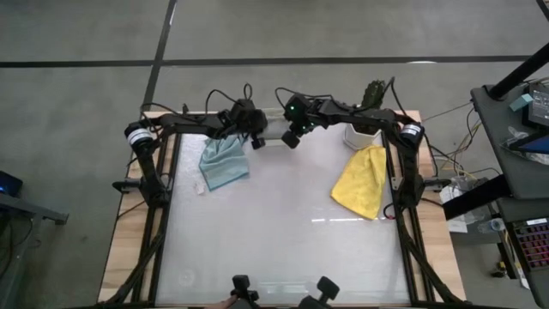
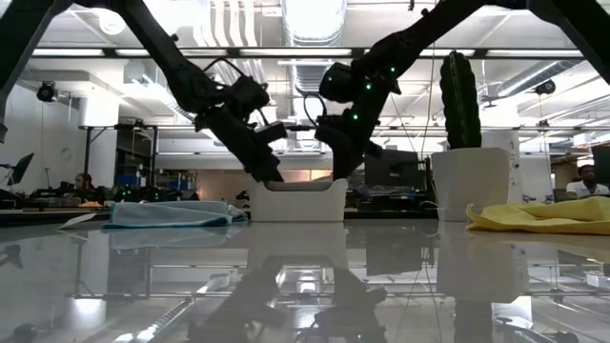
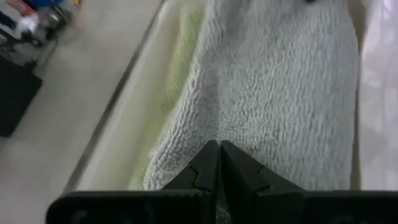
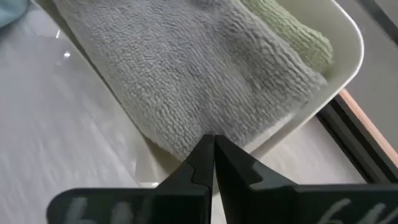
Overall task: Fold microfiber towels
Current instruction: Put the gray cloth into the bin
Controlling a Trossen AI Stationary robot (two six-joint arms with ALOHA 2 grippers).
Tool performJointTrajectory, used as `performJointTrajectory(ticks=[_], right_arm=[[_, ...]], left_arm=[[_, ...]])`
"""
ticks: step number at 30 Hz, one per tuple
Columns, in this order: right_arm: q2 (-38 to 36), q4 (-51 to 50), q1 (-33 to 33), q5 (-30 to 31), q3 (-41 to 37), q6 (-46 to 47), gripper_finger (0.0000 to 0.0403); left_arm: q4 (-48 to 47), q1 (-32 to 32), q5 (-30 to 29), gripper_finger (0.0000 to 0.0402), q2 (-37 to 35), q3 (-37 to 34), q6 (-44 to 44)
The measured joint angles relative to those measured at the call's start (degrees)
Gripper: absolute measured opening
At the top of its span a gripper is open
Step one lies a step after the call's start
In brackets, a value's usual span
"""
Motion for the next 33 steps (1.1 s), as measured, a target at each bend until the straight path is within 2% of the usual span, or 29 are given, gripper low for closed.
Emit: performJointTrajectory(ticks=[12, 22, 24, 29, 33], right_arm=[[-2.37, -3.47, -0.07, 0.19, -0.02, -0.09, 0.0009], [-4.02, -2.63, -0.11, 0.22, 0.14, -0.93, 0.0009], [-4.0, -0.35, -0.11, 0.19, 0.14, -1.06, 0.0009], [-3.01, 6.76, -0.44, 0.06, 0.18, -2.31, 0.0009], [-0.67, 11.59, -1.26, 0.04, 0.24, -2.39, 0.0009]], left_arm=[[-2.42, 0.07, -2.77, 0.0006, -2.49, 0.22, 0.07], [-5.35, 0.07, -3.1, 0.0006, -8.01, -0.08, 0.53], [-6.45, 0.07, -2.18, 0.0006, -9.11, -0.17, 2.0], [-7.92, 0.06, 5.02, 0.0006, -8.84, -0.37, 3.19], [-10.72, -0.22, 6.51, 0.0006, -7.63, -0.37, 3.3]])
